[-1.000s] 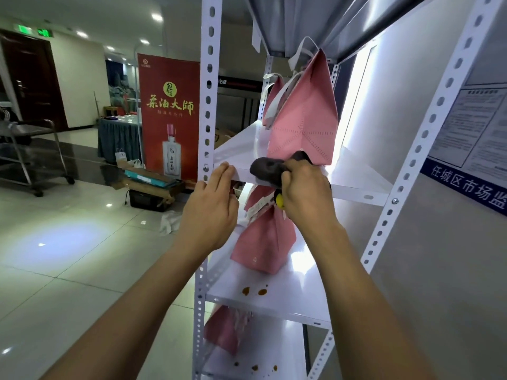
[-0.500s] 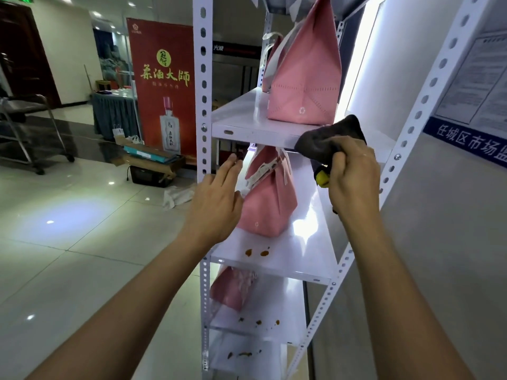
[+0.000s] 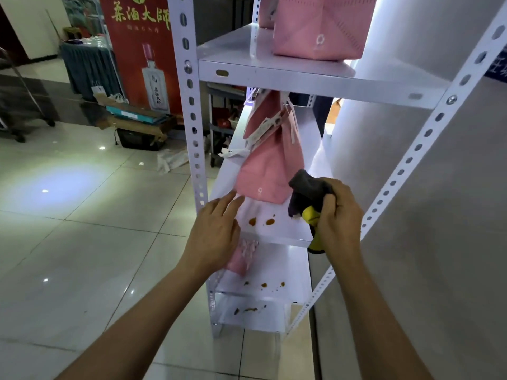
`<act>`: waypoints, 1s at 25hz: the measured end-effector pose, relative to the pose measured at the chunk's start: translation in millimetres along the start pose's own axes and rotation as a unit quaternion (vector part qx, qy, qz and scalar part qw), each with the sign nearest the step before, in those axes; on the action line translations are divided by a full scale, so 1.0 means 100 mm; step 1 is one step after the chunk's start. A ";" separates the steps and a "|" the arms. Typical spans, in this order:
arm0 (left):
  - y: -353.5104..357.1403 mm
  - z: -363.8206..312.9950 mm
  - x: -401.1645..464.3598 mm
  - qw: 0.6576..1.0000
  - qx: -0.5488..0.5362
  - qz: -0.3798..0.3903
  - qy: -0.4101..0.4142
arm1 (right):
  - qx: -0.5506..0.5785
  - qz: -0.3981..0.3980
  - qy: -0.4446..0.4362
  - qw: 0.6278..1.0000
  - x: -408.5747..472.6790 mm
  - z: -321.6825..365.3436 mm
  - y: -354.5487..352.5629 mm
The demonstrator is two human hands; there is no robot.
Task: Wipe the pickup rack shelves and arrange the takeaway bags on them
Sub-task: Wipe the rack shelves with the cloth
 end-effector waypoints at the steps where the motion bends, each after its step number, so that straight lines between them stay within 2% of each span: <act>1: 0.07 0.06 -0.04 1.000 -0.006 0.007 -0.008 | -0.002 0.009 0.025 1.000 -0.07 -0.13 0.08; 5: 0.41 0.23 -0.20 0.997 -0.040 0.055 -0.027 | -0.045 0.036 0.083 0.995 -0.28 -0.50 0.35; 10: 0.80 0.36 -0.41 0.991 -0.040 0.123 -0.034 | -0.114 0.093 0.014 0.989 -0.38 -0.49 0.73; 13: 0.89 0.40 -0.47 0.990 -0.036 0.126 -0.043 | -0.160 0.158 -0.042 0.973 -0.42 -0.45 1.08; 17: 0.87 0.39 -0.46 0.991 -0.053 0.115 -0.047 | -0.256 0.282 -0.041 0.924 -0.57 -0.58 1.60; 21: 0.87 0.41 -0.46 0.990 -0.056 0.112 -0.064 | -0.276 0.289 -0.081 0.913 -0.46 -0.59 1.75; 25: 0.89 0.39 -0.49 0.988 -0.070 0.103 -0.088 | -0.273 0.300 -0.069 0.911 -0.57 -0.66 1.80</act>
Point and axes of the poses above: each hand's wrist, its own x-axis towards the middle knuckle, its own y-axis out of the palm, z = x × y, the point moved 8 cm from there along x, towards the middle knuckle, and after that the axes turned 2 degrees about -z, right-handed, at the moved point
